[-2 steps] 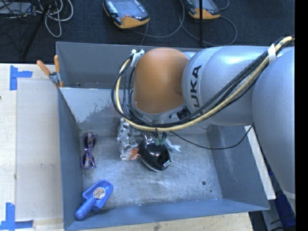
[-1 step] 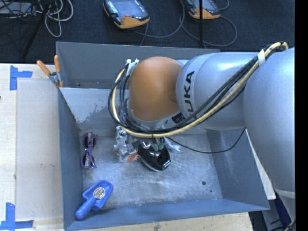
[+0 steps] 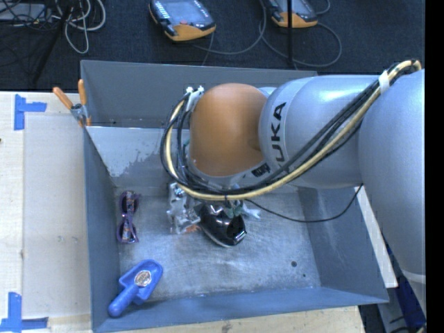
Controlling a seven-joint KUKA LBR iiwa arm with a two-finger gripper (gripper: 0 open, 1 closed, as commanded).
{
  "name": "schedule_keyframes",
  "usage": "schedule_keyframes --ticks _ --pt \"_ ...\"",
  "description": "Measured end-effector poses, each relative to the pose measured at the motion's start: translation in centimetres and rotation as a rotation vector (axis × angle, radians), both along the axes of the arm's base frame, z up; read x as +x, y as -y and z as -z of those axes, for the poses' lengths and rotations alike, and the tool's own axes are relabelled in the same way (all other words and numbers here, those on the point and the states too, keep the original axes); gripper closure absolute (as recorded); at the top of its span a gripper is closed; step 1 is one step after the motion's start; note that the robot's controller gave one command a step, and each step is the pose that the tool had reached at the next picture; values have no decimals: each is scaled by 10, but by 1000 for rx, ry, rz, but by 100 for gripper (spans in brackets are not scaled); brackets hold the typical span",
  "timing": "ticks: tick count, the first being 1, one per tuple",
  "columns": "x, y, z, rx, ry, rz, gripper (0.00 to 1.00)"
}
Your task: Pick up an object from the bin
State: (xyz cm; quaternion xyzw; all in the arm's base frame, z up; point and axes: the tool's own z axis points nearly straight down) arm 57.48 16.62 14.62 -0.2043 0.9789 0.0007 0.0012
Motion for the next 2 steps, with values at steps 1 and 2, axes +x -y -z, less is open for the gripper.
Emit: schedule_keyframes --ticks 1,2 --pt "-2 8 -41 -2 -10 -133 100" --pt "0 20 -58 -1 9 -304 100"
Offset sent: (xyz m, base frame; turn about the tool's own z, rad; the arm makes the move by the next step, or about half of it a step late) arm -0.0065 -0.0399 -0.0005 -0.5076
